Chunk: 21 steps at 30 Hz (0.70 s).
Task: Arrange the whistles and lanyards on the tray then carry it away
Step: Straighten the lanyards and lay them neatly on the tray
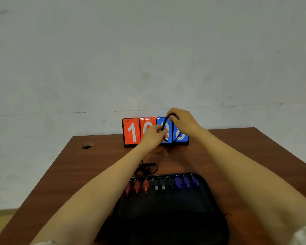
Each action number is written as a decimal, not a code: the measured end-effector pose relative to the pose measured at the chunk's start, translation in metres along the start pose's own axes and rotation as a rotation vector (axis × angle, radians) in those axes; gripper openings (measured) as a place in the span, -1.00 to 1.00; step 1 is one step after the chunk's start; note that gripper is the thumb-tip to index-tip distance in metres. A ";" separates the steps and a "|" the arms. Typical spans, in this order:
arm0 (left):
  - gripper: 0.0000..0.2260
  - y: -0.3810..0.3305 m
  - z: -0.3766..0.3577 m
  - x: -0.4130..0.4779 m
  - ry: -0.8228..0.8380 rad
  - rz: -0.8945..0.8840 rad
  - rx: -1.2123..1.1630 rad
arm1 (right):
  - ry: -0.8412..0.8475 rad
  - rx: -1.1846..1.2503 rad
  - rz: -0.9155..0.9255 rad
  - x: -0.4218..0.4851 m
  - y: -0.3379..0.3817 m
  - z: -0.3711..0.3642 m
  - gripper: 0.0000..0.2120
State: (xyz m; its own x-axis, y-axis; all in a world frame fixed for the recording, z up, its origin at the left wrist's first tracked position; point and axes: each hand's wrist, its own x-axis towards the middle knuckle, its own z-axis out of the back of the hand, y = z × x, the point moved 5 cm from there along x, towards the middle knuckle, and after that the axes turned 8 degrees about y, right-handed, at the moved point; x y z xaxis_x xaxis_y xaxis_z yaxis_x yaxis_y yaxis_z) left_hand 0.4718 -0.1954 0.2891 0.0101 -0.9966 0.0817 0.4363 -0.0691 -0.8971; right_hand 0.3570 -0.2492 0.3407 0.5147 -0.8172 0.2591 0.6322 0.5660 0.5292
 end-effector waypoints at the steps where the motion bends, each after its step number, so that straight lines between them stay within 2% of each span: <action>1: -0.78 -0.002 0.001 -0.003 -0.014 0.004 -0.047 | 0.000 -0.126 -0.039 0.000 -0.002 0.001 -0.75; 3: -0.80 -0.005 0.006 -0.008 -0.052 -0.010 -0.140 | 0.050 -0.362 -0.146 -0.006 -0.013 -0.003 -0.61; 4: -0.77 -0.006 0.010 -0.010 -0.080 -0.040 -0.147 | 0.087 -0.386 -0.194 -0.010 -0.019 -0.007 -0.58; 8: -0.82 -0.014 0.017 -0.018 -0.102 -0.146 0.021 | 0.367 -0.005 -0.166 -0.034 -0.024 -0.034 -0.73; 10: -0.76 -0.017 0.016 -0.022 -0.081 -0.137 0.070 | 0.462 0.106 -0.119 -0.046 -0.017 -0.044 -0.64; 13: -0.69 -0.024 0.011 -0.033 -0.038 -0.126 0.146 | 0.476 0.195 -0.122 -0.054 -0.012 -0.052 -0.48; 18: -0.67 -0.026 0.012 -0.042 -0.078 -0.180 0.520 | 0.420 0.316 -0.152 -0.063 -0.006 -0.046 -0.72; 21: -0.69 -0.026 0.016 -0.047 -0.101 -0.179 0.568 | 0.423 0.406 -0.165 -0.068 -0.001 -0.042 -0.73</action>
State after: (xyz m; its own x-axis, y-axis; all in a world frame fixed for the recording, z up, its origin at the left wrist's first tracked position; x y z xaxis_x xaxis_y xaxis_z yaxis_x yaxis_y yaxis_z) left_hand 0.4742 -0.1462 0.3155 -0.0344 -0.9606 0.2758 0.8511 -0.1728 -0.4957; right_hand 0.3458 -0.1897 0.2886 0.6670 -0.7293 -0.1523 0.4947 0.2806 0.8225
